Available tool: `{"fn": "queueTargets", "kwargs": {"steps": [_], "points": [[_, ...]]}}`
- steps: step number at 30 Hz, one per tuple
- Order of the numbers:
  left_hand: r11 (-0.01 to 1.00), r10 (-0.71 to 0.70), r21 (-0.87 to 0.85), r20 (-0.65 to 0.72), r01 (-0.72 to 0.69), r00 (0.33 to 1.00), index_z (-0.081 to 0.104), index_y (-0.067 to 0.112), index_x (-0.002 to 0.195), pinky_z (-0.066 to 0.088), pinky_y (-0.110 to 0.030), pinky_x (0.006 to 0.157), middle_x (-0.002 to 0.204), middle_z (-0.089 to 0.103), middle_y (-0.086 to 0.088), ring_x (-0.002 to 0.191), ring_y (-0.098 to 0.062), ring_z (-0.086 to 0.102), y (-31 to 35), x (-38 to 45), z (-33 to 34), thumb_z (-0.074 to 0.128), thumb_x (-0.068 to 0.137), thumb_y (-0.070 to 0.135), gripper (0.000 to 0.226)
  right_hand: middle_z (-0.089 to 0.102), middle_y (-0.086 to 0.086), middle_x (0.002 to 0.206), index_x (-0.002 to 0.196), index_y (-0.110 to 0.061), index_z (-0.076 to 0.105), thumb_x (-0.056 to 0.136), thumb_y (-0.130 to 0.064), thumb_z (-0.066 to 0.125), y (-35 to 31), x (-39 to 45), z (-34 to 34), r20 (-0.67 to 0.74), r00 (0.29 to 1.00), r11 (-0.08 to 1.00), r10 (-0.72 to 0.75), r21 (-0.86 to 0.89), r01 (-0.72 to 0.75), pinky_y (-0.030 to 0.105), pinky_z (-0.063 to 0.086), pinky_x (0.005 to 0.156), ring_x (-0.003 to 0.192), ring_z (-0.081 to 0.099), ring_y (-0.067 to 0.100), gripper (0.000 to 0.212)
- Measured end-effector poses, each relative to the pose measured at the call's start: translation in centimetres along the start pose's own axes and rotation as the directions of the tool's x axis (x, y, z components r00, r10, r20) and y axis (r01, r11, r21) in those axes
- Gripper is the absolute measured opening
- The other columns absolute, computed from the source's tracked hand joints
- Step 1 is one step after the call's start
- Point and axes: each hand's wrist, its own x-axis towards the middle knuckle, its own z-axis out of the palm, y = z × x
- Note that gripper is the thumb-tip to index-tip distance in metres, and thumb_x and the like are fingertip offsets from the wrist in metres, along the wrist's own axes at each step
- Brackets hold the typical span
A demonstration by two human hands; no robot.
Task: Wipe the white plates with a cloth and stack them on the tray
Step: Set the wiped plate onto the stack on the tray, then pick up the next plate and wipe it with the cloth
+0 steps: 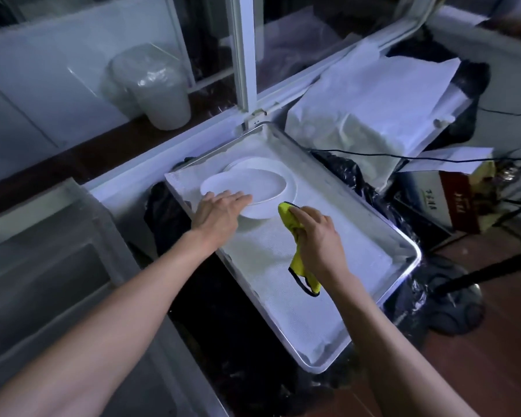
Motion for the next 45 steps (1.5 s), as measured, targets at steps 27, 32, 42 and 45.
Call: {"fn": "queueTargets", "kwargs": {"steps": [27, 32, 42, 45], "points": [[0.987, 0.027, 0.150, 0.193, -0.057, 0.981, 0.024, 0.022, 0.158, 0.021, -0.054, 0.120, 0.166, 0.021, -0.006, 0.152, -0.035, 0.016, 1.8, 3.2, 8.3, 0.046, 0.099, 0.015, 0.063, 0.053, -0.004, 0.141, 0.142, -0.032, 0.052, 0.098, -0.010, 0.053, 3.8, 0.8, 2.2, 0.111, 0.991, 0.998, 0.069, -0.016, -0.068, 0.047, 0.047, 0.089, 0.115, 0.048, 0.032, 0.049], [0.997, 0.018, 0.078, 0.153, -0.030, 0.988, 0.043, 0.019, 0.151, 0.024, -0.051, 0.117, 0.160, 0.037, -0.007, 0.150, -0.032, 0.027, 1.8, 2.7, 7.9, 0.048, 0.100, 0.017, 0.051, 0.055, -0.003, 0.138, 0.140, -0.030, 0.054, 0.097, -0.009, 0.054, 3.9, 0.2, 2.2, 0.079, 0.996, 0.999, 0.044, 0.027, -0.046, 0.048, 0.046, 0.090, 0.112, 0.050, 0.031, 0.048], [0.996, -0.061, -0.071, -0.036, 0.058, 0.998, 0.071, 0.009, 0.115, 0.049, -0.049, 0.093, 0.112, 0.072, -0.007, 0.114, -0.032, 0.062, -1.2, -6.2, 4.4, 0.064, 0.091, 0.014, 0.026, 0.063, 0.002, 0.121, 0.137, -0.024, 0.059, 0.089, 0.003, 0.050, -1.4, -1.2, 2.7, 0.012, 0.992, 0.981, -0.123, 0.153, 0.120, 0.042, 0.049, 0.080, 0.096, 0.054, 0.036, 0.055], [0.979, -0.176, -0.097, 0.013, 0.177, 0.984, 0.069, 0.015, 0.124, 0.045, -0.049, 0.101, 0.125, 0.070, -0.003, 0.123, -0.031, 0.059, -3.4, -10.1, 3.7, 0.062, 0.094, 0.023, 0.032, 0.063, 0.001, 0.123, 0.135, -0.024, 0.060, 0.091, 0.000, 0.051, -5.9, -1.1, 3.9, 0.012, 0.982, 0.967, -0.189, 0.179, 0.184, 0.044, 0.050, 0.080, 0.099, 0.054, 0.038, 0.052]]}}
